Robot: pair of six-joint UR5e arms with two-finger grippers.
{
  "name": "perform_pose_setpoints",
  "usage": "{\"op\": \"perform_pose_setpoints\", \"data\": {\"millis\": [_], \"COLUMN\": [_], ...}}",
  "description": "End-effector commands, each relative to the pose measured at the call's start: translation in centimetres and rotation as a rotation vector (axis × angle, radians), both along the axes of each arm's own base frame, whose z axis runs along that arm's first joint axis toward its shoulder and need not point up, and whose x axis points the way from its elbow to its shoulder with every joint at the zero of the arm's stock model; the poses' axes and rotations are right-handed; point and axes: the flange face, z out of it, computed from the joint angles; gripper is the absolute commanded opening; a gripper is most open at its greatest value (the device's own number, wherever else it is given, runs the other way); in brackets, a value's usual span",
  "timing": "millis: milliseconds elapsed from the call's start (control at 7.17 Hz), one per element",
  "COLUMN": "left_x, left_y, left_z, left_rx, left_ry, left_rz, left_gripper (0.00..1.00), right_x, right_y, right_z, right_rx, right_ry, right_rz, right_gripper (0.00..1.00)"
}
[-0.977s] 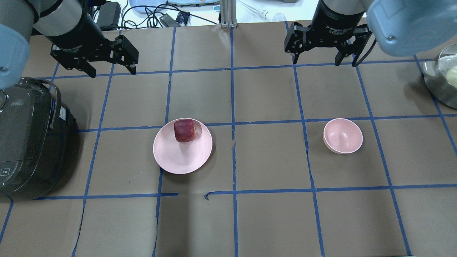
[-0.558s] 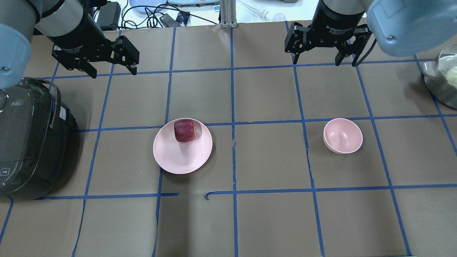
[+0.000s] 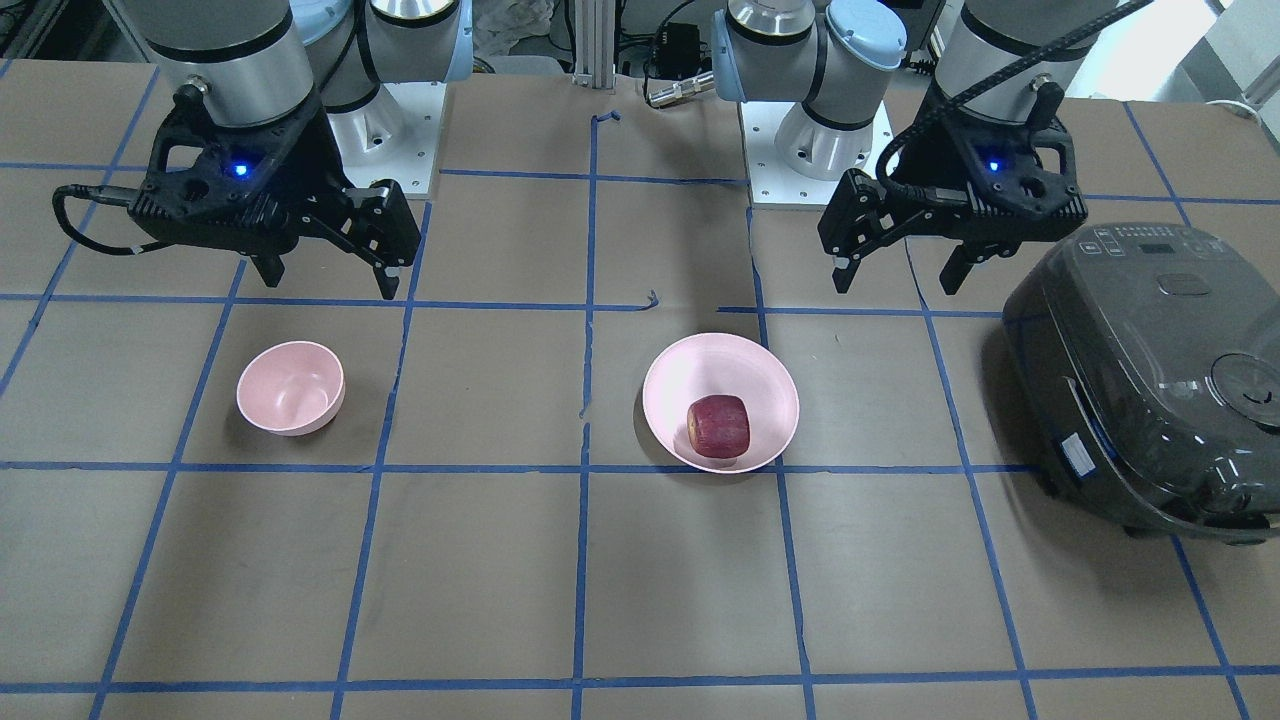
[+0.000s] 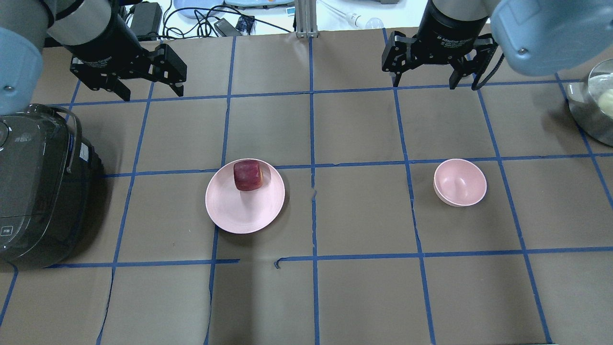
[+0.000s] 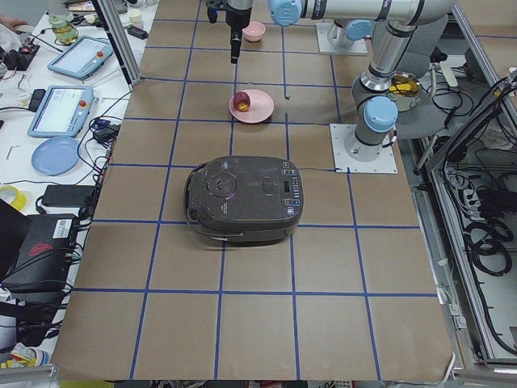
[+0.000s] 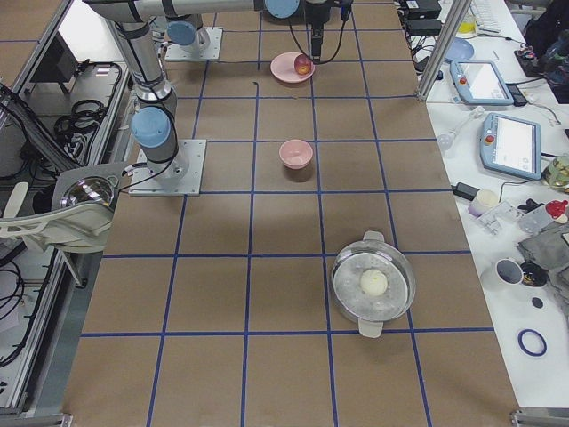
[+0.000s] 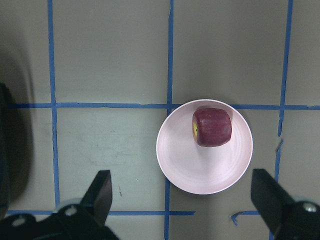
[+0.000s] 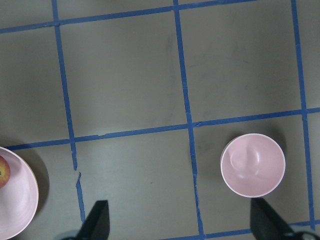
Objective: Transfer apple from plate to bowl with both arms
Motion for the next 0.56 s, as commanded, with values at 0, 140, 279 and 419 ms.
{"op": "perform_pose_setpoints", "data": {"millis": [0,140,279,419], "left_x": [0.1,0.2,0.0,0.0], "left_y": [-0.2,-0.1,0.3,0.3], "left_z": [-0.3,-0.3,0.3,0.4], "left_rx": [0.0,0.002,-0.008,-0.007], "left_ry": [-0.004,-0.006,-0.006,-0.006], "left_rz": [0.002,0.004,0.001,-0.001], "left_gripper": [1.0,1.0,1.0,1.0], "right_x": [0.1,0.0,-0.6,-2.6], "right_y": [-0.1,-0.1,-0.3,-1.2], "right_z": [0.0,-0.1,-0.3,-1.0], "right_rx": [-0.005,-0.005,-0.002,0.009], "right_ry": [-0.002,-0.002,0.003,0.001], "right_rz": [0.002,0.001,0.003,-0.033], "right_gripper": [1.0,1.0,1.0,1.0]}}
